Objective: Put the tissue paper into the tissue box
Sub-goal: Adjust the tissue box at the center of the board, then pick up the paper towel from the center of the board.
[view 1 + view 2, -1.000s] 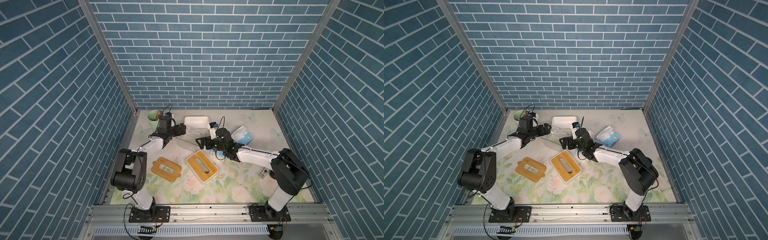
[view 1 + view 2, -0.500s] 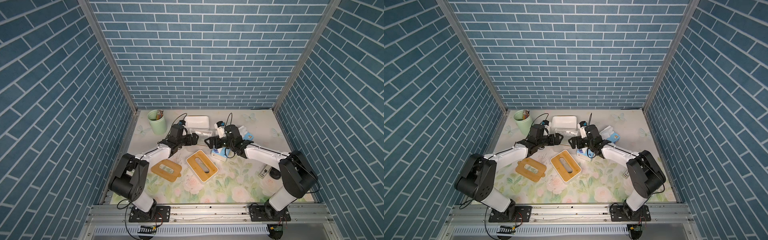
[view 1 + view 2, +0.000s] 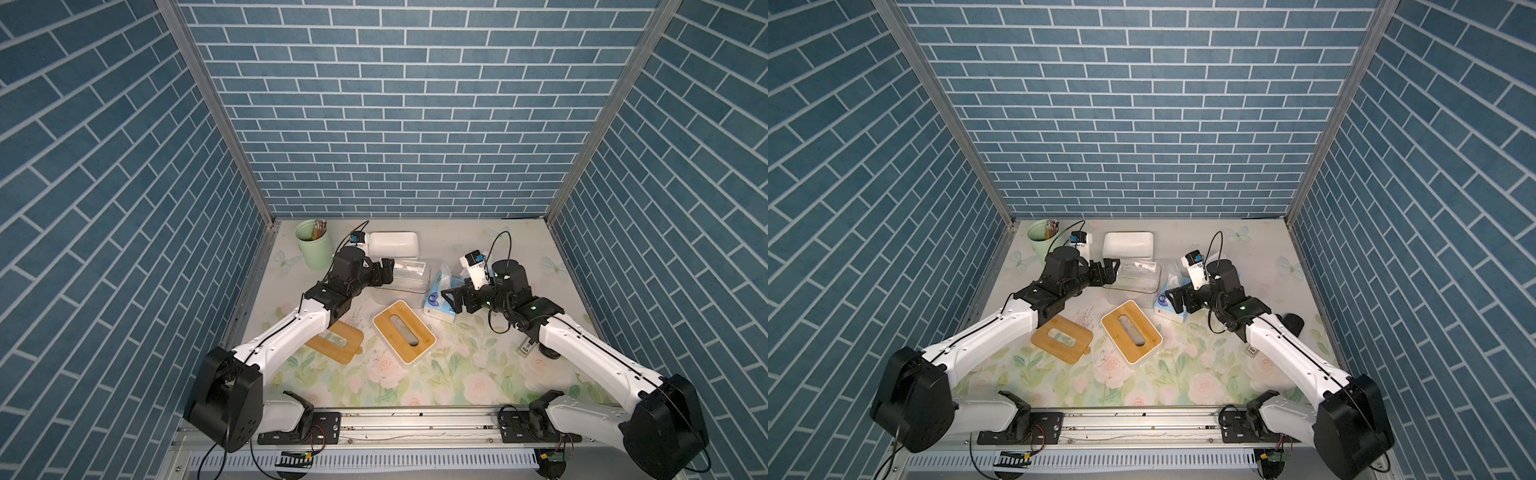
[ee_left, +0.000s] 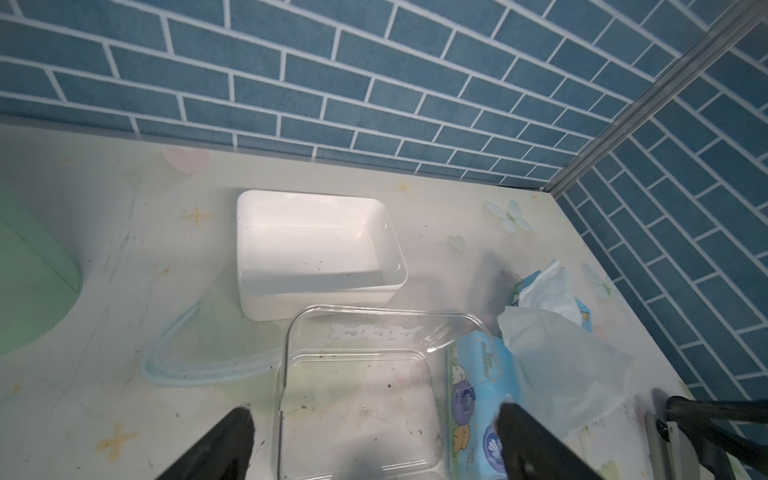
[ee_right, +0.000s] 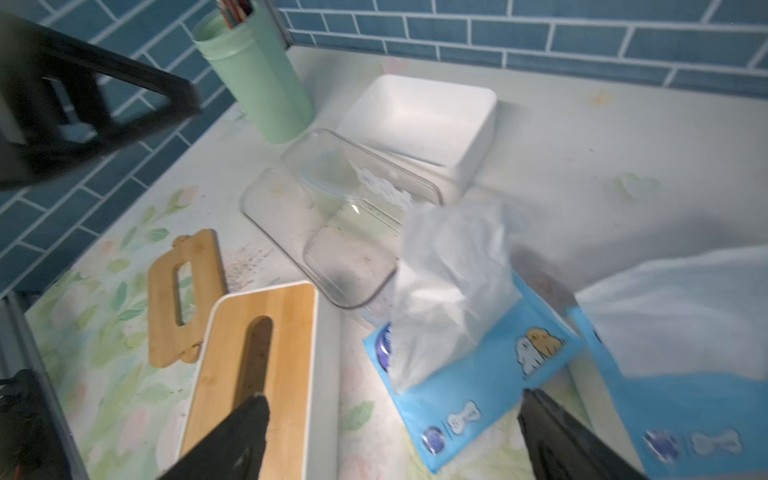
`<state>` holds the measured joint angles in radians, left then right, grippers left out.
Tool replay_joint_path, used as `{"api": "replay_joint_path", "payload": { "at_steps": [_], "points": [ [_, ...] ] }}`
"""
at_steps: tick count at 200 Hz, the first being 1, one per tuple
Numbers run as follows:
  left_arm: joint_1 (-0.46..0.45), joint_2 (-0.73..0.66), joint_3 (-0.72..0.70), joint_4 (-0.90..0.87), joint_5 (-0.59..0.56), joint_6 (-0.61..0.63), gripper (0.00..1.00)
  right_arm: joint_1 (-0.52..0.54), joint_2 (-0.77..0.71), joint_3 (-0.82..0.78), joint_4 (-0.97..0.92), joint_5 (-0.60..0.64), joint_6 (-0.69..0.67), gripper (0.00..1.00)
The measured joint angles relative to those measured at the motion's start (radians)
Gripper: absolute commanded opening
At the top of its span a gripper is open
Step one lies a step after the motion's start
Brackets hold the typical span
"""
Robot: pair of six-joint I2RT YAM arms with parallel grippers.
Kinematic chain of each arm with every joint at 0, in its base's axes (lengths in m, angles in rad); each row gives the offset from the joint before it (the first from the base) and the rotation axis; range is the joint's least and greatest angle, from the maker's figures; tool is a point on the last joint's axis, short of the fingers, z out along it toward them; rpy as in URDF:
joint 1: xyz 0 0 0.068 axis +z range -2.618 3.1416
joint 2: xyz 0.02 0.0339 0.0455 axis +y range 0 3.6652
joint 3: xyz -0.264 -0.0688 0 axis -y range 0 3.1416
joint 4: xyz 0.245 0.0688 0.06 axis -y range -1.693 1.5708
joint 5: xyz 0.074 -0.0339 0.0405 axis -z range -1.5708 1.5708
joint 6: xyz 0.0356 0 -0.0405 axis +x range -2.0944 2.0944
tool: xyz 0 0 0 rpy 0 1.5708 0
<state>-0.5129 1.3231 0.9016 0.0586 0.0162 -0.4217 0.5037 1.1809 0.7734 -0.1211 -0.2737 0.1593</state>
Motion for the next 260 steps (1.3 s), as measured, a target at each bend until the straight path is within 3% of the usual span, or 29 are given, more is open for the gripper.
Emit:
{"api": "replay_joint_path", "payload": {
  "at_steps": [15, 54, 85, 146, 179, 194, 203, 260],
  "points": [
    [-0.019, -0.006, 0.000, -0.005, -0.021, 0.008, 0.96, -0.021, 0.023, -0.030, 0.010, -0.021, 0.000, 0.95],
    [-0.026, -0.003, -0.015, -0.040, -0.061, 0.014, 0.97, -0.055, 0.135, -0.042, 0.043, -0.006, 0.035, 0.75],
    [-0.032, -0.003, -0.032, -0.050, -0.080, 0.014, 0.97, -0.134, 0.169, -0.102, 0.135, -0.017, 0.132, 0.64],
    [-0.037, -0.002, -0.032, -0.054, -0.103, 0.017, 0.98, -0.124, 0.338, -0.113, 0.337, -0.052, 0.360, 0.51],
    [-0.037, -0.002, -0.032, -0.055, -0.109, 0.019, 0.98, -0.120, 0.375, -0.145, 0.424, -0.055, 0.452, 0.26],
    [-0.037, -0.002, -0.032, -0.055, -0.112, 0.020, 0.98, -0.121, 0.375, -0.159, 0.460, -0.050, 0.480, 0.07],
    [-0.037, -0.002, -0.032, -0.055, -0.115, 0.021, 0.99, -0.122, 0.375, -0.169, 0.481, -0.045, 0.488, 0.00],
    [-0.038, -0.003, -0.032, -0.069, -0.155, 0.038, 0.99, -0.143, 0.328, -0.182, 0.468, -0.046, 0.462, 0.00]
  ]
}}
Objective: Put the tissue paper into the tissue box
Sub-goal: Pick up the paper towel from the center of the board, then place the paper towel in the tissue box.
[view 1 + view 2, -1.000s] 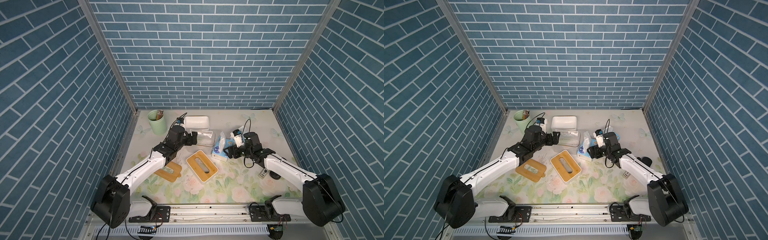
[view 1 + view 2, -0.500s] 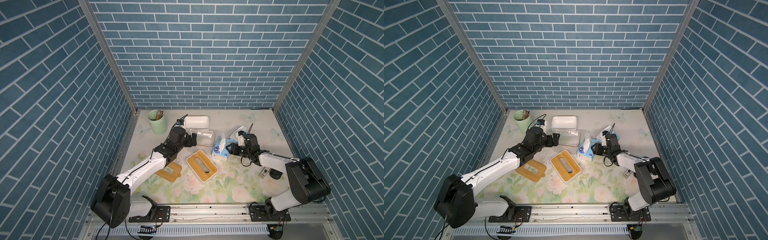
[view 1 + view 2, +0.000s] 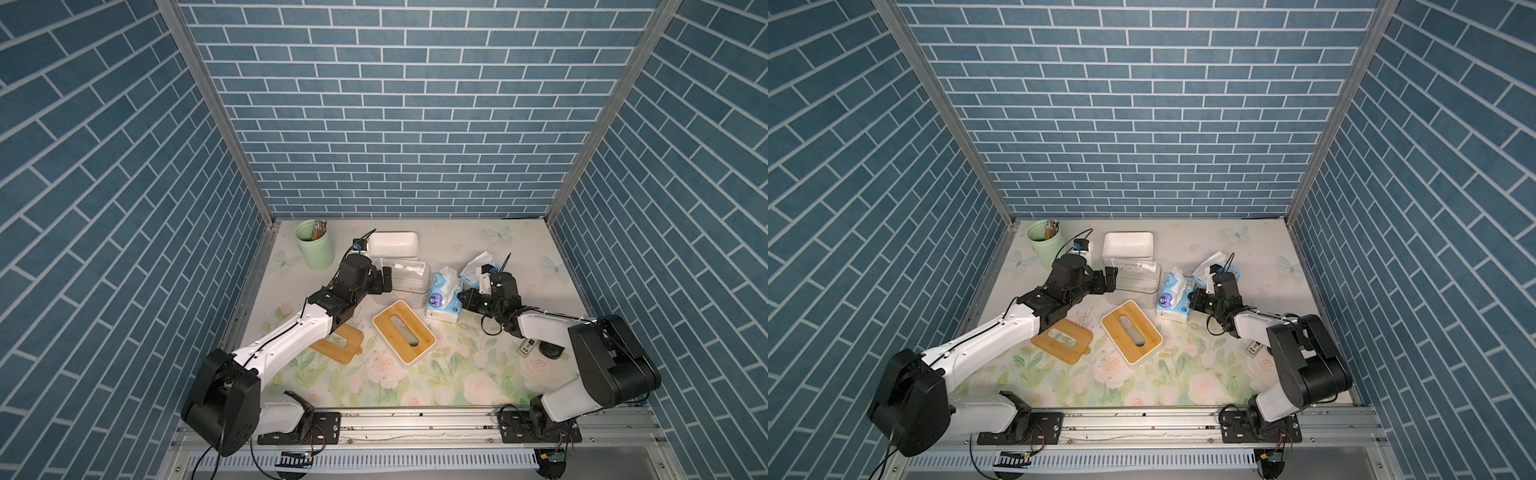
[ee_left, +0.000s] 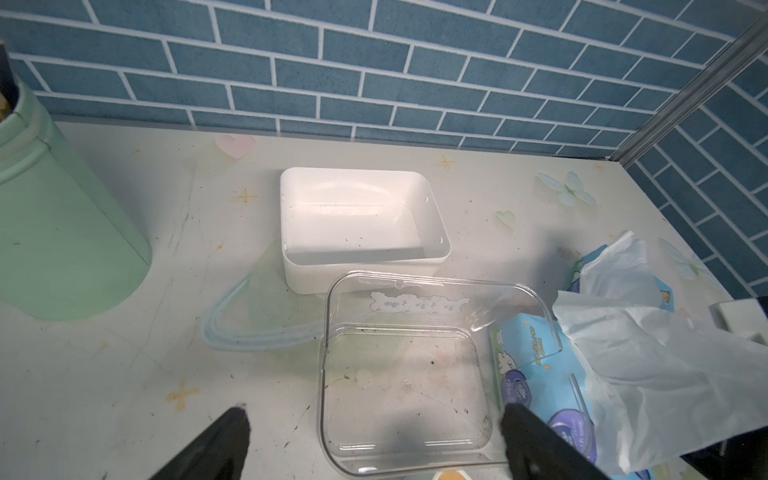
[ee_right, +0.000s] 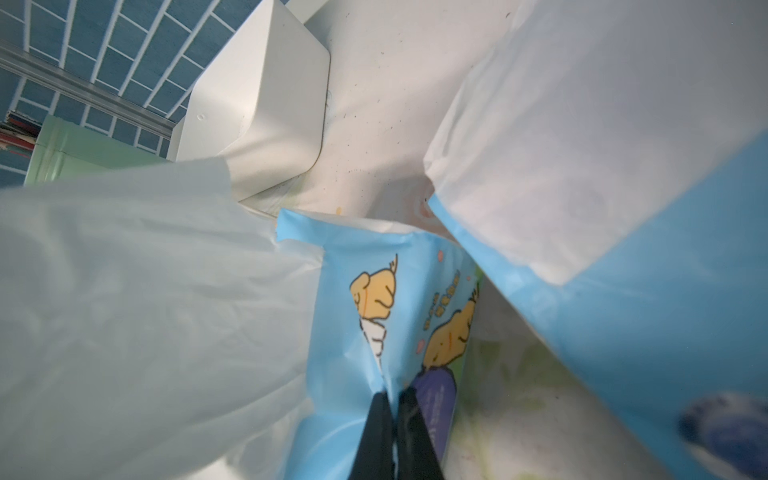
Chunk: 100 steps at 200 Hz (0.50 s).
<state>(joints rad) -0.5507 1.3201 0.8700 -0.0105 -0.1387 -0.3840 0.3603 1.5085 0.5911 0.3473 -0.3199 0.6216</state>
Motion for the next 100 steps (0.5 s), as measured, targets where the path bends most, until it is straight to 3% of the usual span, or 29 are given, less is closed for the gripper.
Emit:
{"api": "replay_joint_path", "payload": {
  "at_steps": [54, 100],
  "points": [
    [0.000, -0.015, 0.000, -0.011, -0.075, 0.003, 1.00, -0.019, -0.150, 0.179, -0.272, 0.006, -0.265, 0.00],
    [0.010, -0.021, 0.000, -0.011, -0.103, -0.006, 1.00, -0.019, -0.096, 0.497, -0.443, -0.104, -0.499, 0.00]
  ]
}}
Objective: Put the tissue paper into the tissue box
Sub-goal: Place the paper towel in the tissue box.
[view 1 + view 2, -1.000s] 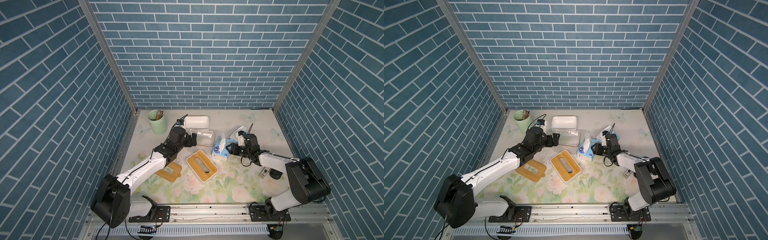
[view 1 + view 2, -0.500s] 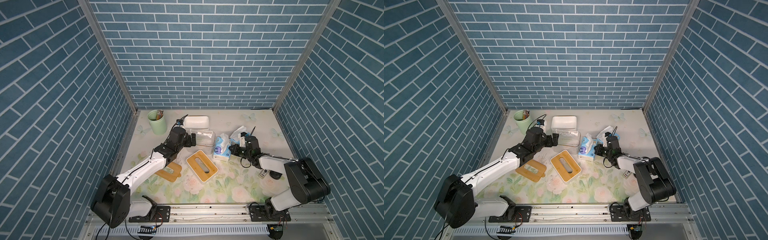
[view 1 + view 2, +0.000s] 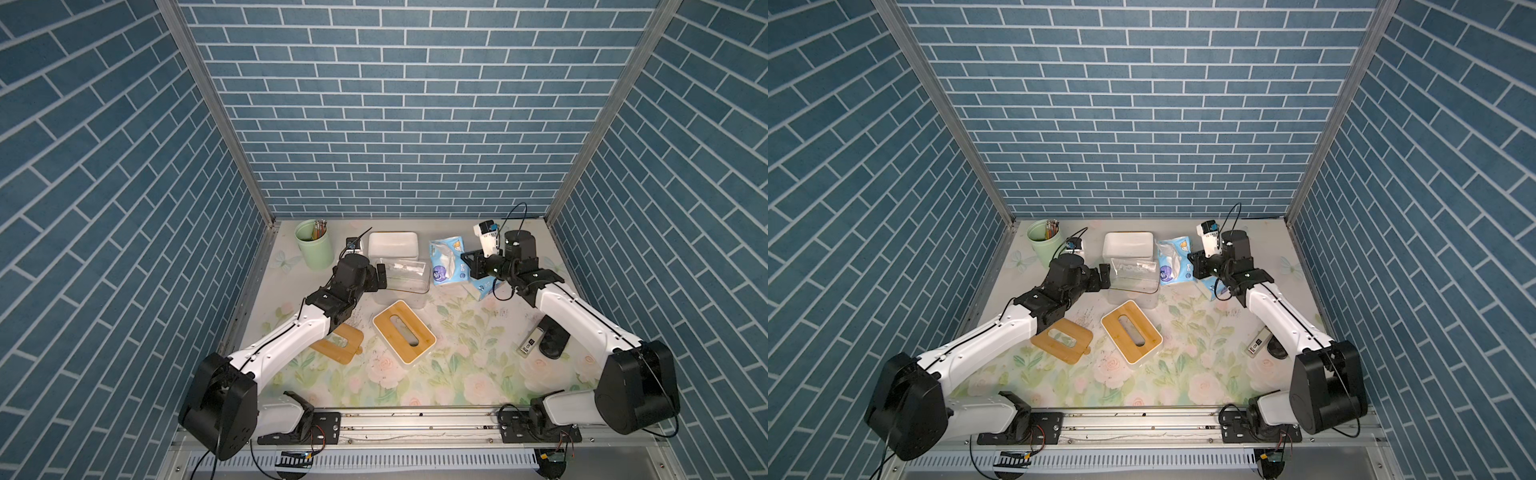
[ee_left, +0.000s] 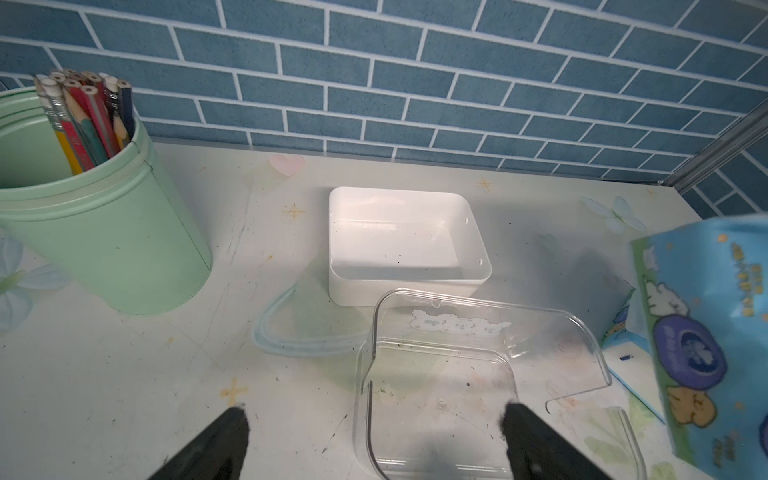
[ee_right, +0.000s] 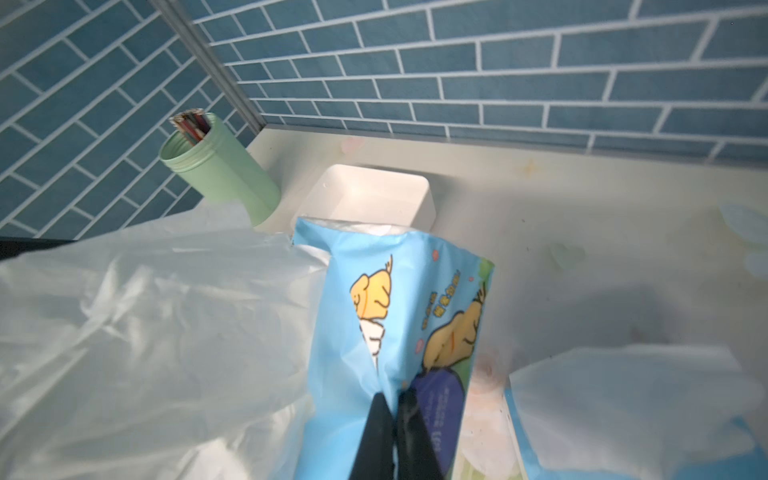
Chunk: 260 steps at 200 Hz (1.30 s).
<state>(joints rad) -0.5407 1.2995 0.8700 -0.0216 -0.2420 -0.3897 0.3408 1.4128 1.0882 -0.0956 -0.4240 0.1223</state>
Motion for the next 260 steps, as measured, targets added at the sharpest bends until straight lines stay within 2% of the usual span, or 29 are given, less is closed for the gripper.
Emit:
{"api": "replay_joint_path", "payload": {
  "at_steps": [83, 172, 218, 260],
  "points": [
    [0.053, 0.000, 0.000, -0.004, -0.005, -0.024, 1.00, 0.086, 0.377, 0.533, -0.358, -0.198, -0.417, 0.00],
    [0.104, 0.000, -0.007, -0.008, -0.004, -0.032, 1.00, 0.215, 0.782, 1.068, -0.779, -0.186, -0.709, 0.00],
    [0.113, 0.001, -0.018, -0.012, 0.000, -0.040, 1.00, 0.224, 0.826, 1.106, -0.878, -0.140, -0.785, 0.00],
    [0.116, 0.006, -0.018, -0.011, 0.000, -0.041, 1.00, 0.250, 0.825, 1.085, -0.867, -0.115, -0.816, 0.00]
  ]
}}
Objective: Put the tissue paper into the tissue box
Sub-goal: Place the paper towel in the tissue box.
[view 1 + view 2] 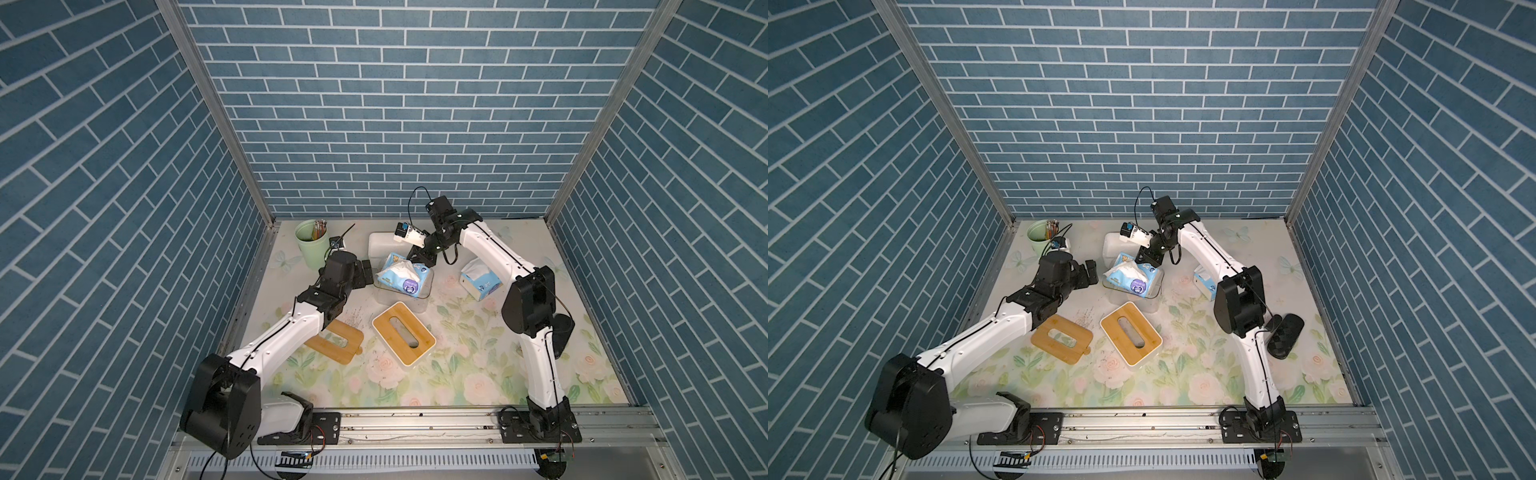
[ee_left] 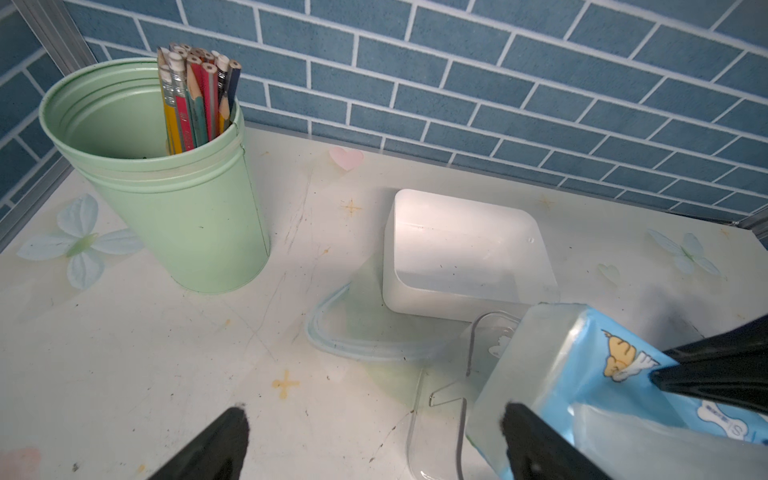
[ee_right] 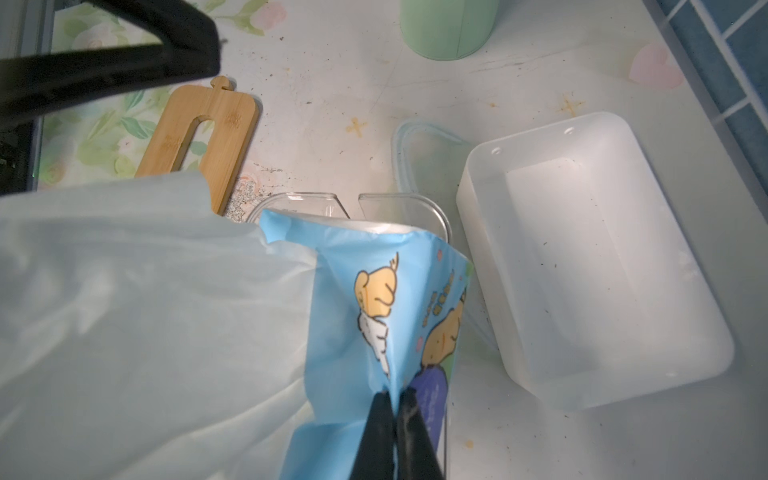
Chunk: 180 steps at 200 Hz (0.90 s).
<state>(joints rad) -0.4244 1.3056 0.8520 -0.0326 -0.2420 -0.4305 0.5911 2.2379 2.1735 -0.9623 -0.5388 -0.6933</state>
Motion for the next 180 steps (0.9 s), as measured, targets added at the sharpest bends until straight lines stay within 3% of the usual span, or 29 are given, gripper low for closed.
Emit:
{"api": "replay_joint_path", "payload": {
  "at_steps": [117, 150, 180],
  "points": [
    [0.002, 0.018, -0.017, 0.006, 0.001, -0.006, 1.00, 0.058, 0.078, 0.025, -0.051, 0.111, -0.045, 0.00],
    [0.002, 0.023, -0.017, 0.007, 0.001, -0.007, 1.00, 0.058, 0.080, 0.026, -0.055, 0.121, -0.042, 0.27],
    [0.002, 0.033, -0.017, 0.008, 0.012, -0.010, 1.00, 0.058, 0.066, 0.014, -0.041, 0.124, -0.020, 0.36]
  ]
}}
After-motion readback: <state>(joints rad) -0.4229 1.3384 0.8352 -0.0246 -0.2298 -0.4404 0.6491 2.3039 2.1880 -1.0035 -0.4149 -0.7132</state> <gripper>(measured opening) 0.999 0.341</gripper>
